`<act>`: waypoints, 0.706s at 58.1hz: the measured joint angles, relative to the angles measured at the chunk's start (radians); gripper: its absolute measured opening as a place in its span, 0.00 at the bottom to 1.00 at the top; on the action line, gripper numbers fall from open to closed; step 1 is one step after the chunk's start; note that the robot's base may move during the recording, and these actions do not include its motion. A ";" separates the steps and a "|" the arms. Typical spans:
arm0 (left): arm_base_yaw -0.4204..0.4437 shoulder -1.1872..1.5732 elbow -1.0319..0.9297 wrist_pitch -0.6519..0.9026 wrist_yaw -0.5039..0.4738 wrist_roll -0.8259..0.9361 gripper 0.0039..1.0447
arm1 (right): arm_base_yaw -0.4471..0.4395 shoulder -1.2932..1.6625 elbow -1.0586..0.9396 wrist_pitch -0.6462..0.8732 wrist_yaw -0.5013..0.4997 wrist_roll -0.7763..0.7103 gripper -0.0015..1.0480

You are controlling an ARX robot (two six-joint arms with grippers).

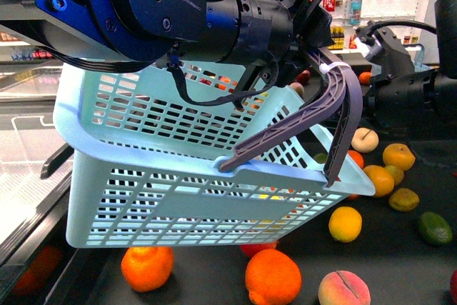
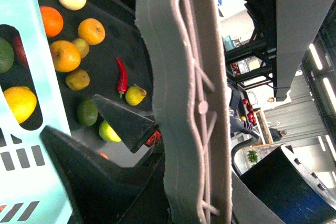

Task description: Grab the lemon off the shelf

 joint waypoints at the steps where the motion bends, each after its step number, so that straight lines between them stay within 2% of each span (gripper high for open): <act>1: 0.000 0.000 0.000 0.000 0.001 -0.001 0.09 | -0.008 -0.002 0.000 0.002 0.000 0.003 0.93; 15: 0.000 0.000 0.000 0.000 0.000 0.000 0.09 | -0.137 -0.011 0.044 -0.024 0.033 0.018 0.93; 25: 0.000 0.000 0.000 0.000 0.001 -0.002 0.09 | -0.232 0.040 0.105 -0.071 0.099 0.000 0.93; 41: 0.000 0.000 0.000 0.000 0.000 -0.001 0.09 | -0.263 0.260 0.146 -0.130 0.200 -0.024 0.93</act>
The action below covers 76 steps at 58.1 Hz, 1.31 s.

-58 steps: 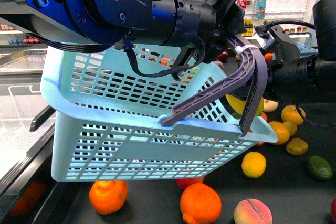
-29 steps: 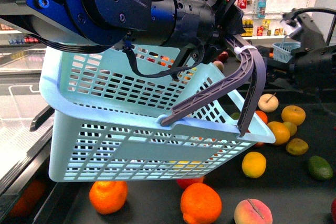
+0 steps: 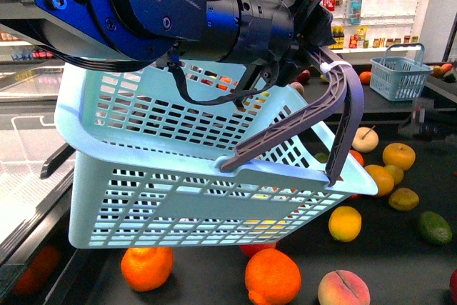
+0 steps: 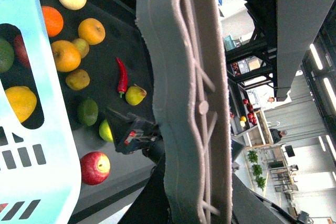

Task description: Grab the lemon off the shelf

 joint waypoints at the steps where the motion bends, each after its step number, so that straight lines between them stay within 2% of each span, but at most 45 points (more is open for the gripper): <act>1: 0.000 0.000 0.000 0.000 0.000 0.000 0.09 | 0.000 0.015 0.005 -0.002 0.005 0.001 0.93; 35: 0.000 0.000 0.000 0.000 0.001 0.000 0.09 | 0.117 0.398 0.457 -0.243 0.209 0.233 0.93; 60: 0.000 0.000 0.000 0.000 0.000 0.000 0.09 | 0.178 0.610 0.786 -0.416 0.241 0.304 0.93; 76: 0.000 0.000 0.000 0.000 0.001 0.000 0.09 | 0.187 0.684 0.895 -0.483 0.241 0.318 0.93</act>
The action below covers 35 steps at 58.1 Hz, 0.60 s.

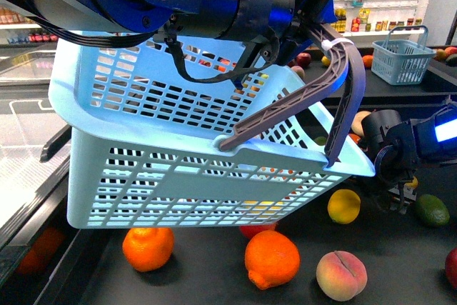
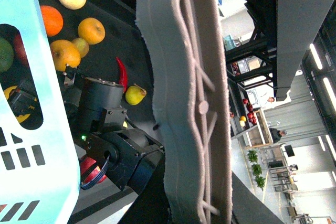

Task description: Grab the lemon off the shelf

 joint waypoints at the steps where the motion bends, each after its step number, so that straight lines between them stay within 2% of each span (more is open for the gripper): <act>1: 0.000 0.000 0.000 0.000 0.000 0.000 0.09 | 0.000 0.003 0.004 -0.003 0.000 0.000 0.93; 17: 0.000 0.000 0.000 0.000 0.000 0.000 0.09 | 0.005 0.109 0.164 -0.089 0.004 0.000 0.93; 35: 0.000 0.000 0.000 0.000 -0.001 0.000 0.09 | 0.007 0.298 0.500 -0.266 0.015 -0.004 0.93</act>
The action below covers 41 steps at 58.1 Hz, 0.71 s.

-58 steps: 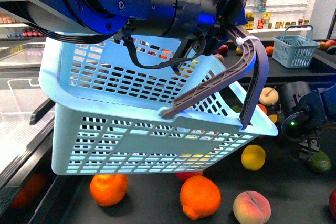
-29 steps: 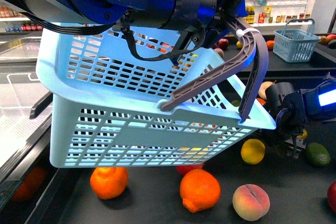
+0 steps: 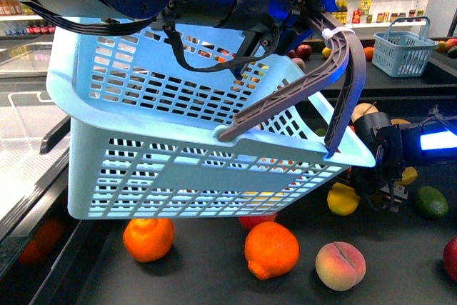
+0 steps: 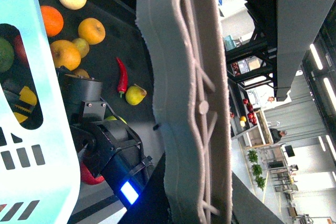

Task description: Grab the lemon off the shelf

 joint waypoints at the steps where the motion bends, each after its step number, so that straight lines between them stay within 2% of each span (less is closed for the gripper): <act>1: 0.000 0.000 0.000 0.000 0.000 0.000 0.09 | 0.000 0.000 0.000 0.000 0.000 0.000 0.93; 12: 0.000 0.000 0.000 0.000 0.001 0.000 0.09 | 0.004 0.069 0.111 -0.042 0.005 -0.001 0.92; 15: 0.000 0.000 0.000 0.000 0.001 0.000 0.09 | 0.005 0.075 0.124 -0.042 0.005 -0.002 0.88; 16: 0.000 0.000 0.000 0.000 0.001 0.000 0.09 | 0.006 0.077 0.132 -0.042 0.004 -0.003 0.82; 18: 0.000 0.000 0.000 0.000 0.001 0.000 0.09 | 0.006 0.077 0.132 -0.042 0.004 -0.003 0.82; 21: 0.000 0.000 0.000 0.000 0.001 0.000 0.09 | 0.007 0.077 0.144 -0.042 0.005 -0.005 0.72; 27: 0.000 0.000 0.000 0.000 0.001 0.000 0.09 | 0.006 0.073 0.146 -0.032 0.005 -0.011 0.67; 41: 0.000 0.000 0.000 0.000 0.000 0.000 0.09 | -0.013 -0.167 -0.283 0.205 0.013 -0.054 0.63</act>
